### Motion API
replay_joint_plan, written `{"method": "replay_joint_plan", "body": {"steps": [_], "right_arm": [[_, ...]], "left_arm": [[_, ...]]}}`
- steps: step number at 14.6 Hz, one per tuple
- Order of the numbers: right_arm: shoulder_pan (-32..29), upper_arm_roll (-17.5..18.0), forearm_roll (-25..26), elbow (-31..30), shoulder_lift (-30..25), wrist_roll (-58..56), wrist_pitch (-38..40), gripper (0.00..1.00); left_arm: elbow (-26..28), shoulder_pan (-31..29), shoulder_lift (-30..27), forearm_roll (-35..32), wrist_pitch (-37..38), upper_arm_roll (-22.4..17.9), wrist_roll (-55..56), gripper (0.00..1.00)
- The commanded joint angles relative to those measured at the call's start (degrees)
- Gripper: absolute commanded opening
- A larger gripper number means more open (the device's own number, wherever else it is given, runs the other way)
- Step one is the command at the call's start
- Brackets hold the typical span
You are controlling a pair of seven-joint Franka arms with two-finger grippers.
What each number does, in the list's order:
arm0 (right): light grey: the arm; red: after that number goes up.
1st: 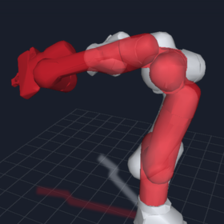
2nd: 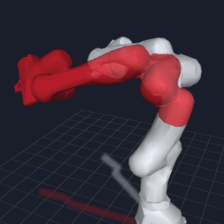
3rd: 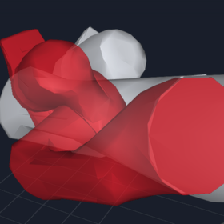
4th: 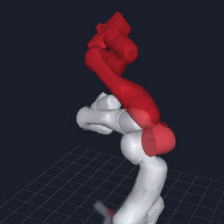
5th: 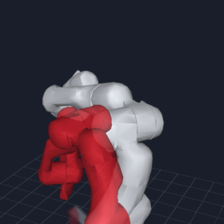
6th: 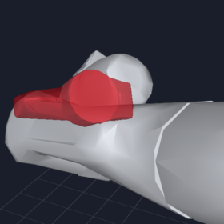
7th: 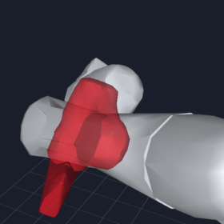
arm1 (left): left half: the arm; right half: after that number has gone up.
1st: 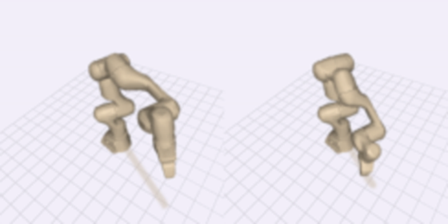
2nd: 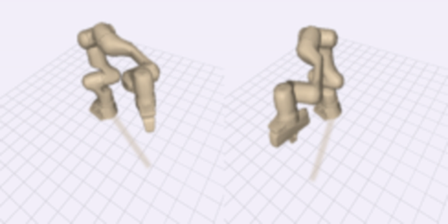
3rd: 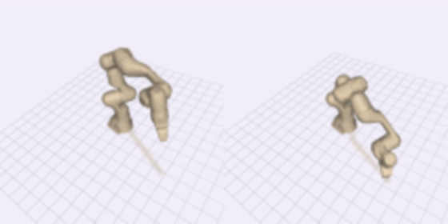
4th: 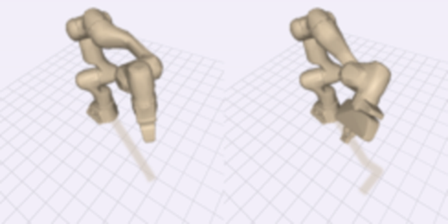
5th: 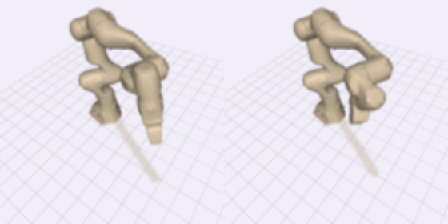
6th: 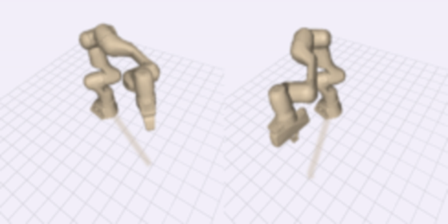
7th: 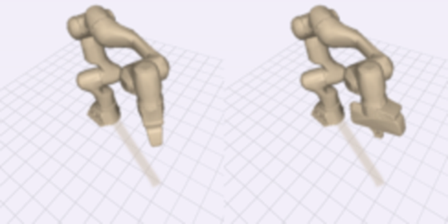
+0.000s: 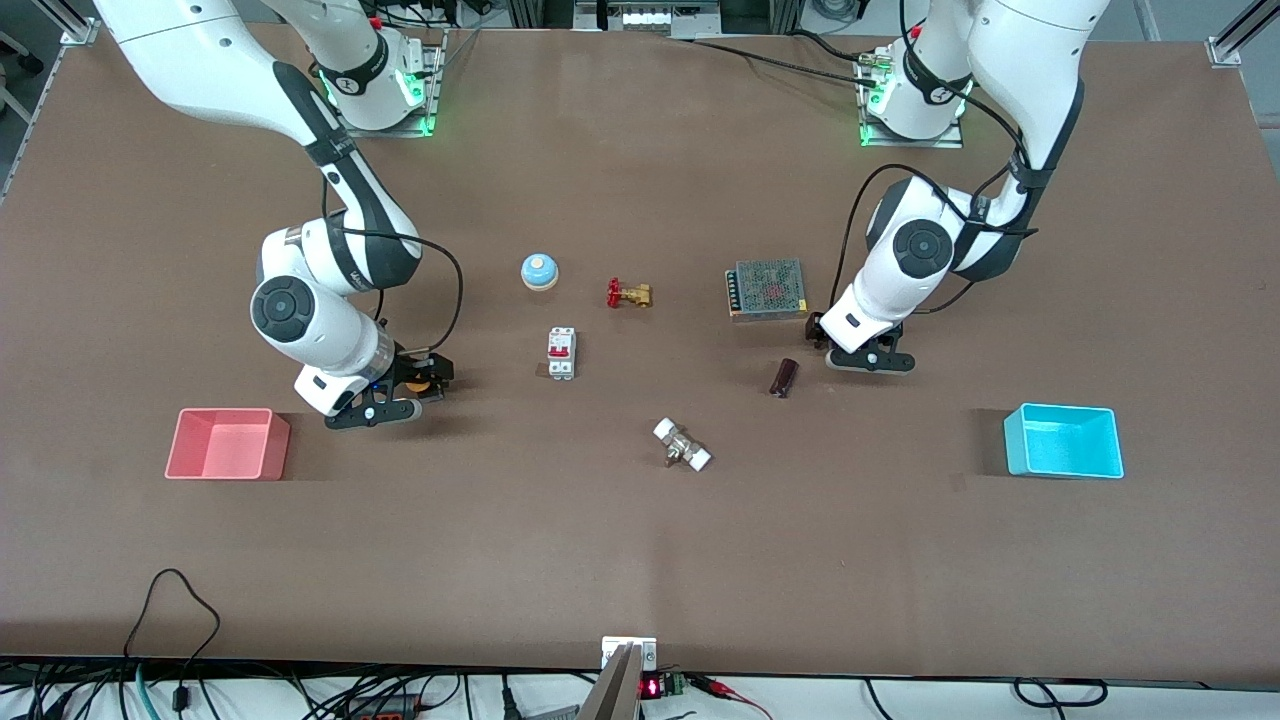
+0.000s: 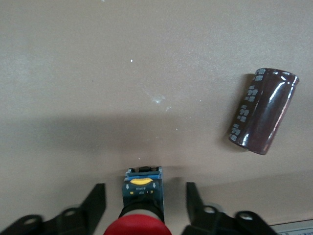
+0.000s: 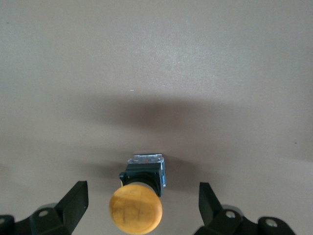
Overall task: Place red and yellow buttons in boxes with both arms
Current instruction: 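Lower both grippers and grasp the yellow and red buttons, then carry the yellow button to the pink box while the left carries red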
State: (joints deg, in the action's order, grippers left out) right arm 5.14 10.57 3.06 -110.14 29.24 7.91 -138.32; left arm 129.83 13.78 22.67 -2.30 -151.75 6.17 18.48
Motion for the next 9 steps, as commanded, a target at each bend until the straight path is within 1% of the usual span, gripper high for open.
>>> {"method": "replay_joint_plan", "body": {"steps": [1, 2, 3, 5, 6, 8, 9], "right_arm": [[-0.22, 0.33, 0.89, -0.43, 0.73, -0.61, -1.25, 0.99], [-0.22, 0.33, 0.89, -0.43, 0.91, -0.61, -1.34, 0.96], [-0.13, 0.33, 0.89, -0.43, 1.0, -0.61, -1.6, 0.95], [-0.13, 0.33, 0.89, -0.43, 1.18, -0.61, -1.6, 0.9], [-0.13, 0.33, 0.89, -0.43, 1.18, -0.61, -1.6, 0.84], [-0.05, 0.33, 0.89, -0.43, 1.26, -0.61, -1.6, 0.69], [-0.05, 0.33, 0.89, -0.43, 1.26, -0.61, -1.69, 0.62]], "left_arm": [[0.25, 0.28, -0.17, -0.69, -0.74, -0.1, 1.03, 0.23], [0.25, 0.2, -0.08, -0.69, -0.74, -0.1, 1.03, 0.15], [0.25, 0.2, -0.17, -0.69, -0.65, -0.1, 1.03, 0.09], [0.16, 0.02, -0.6, -0.69, -0.39, -0.19, 0.68, 0.06], [-0.02, -0.33, -1.13, -0.69, -0.3, -0.19, 0.5, 0.03], [-0.72, -0.68, -2.71, -0.69, 0.83, -0.54, 0.59, 0.02], [-1.85, -1.03, -3.5, -0.69, 3.28, -0.8, 0.59, 0.03]]}}
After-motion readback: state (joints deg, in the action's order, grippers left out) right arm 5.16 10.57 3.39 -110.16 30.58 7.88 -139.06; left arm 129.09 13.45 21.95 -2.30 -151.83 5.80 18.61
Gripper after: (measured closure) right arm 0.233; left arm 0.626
